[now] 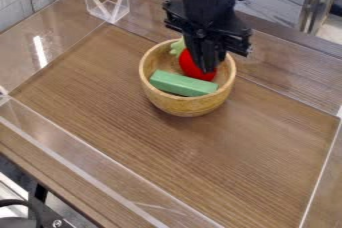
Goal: Move the red fruit to the left
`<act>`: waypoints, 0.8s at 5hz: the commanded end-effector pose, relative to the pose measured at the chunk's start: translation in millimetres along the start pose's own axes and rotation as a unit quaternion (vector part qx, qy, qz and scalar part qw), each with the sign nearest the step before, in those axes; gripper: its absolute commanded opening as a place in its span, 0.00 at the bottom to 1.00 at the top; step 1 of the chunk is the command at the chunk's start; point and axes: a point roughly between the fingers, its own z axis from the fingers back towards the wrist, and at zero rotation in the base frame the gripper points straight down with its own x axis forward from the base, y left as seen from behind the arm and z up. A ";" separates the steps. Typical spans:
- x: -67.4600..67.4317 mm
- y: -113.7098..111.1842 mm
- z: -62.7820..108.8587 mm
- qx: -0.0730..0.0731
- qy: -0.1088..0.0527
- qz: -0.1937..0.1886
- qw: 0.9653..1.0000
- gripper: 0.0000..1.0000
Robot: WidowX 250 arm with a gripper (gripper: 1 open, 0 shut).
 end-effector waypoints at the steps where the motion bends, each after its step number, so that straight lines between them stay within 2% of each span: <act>1: 10.5 6.0 31.0 0.004 -0.053 0.020 0.998 0.00; 2: 17.5 29.6 61.2 0.014 -0.082 0.059 0.995 0.00; 3: 19.0 64.2 86.3 0.024 -0.102 0.105 0.989 0.00; 4: 12.3 53.5 77.1 0.010 -0.089 0.082 0.993 0.00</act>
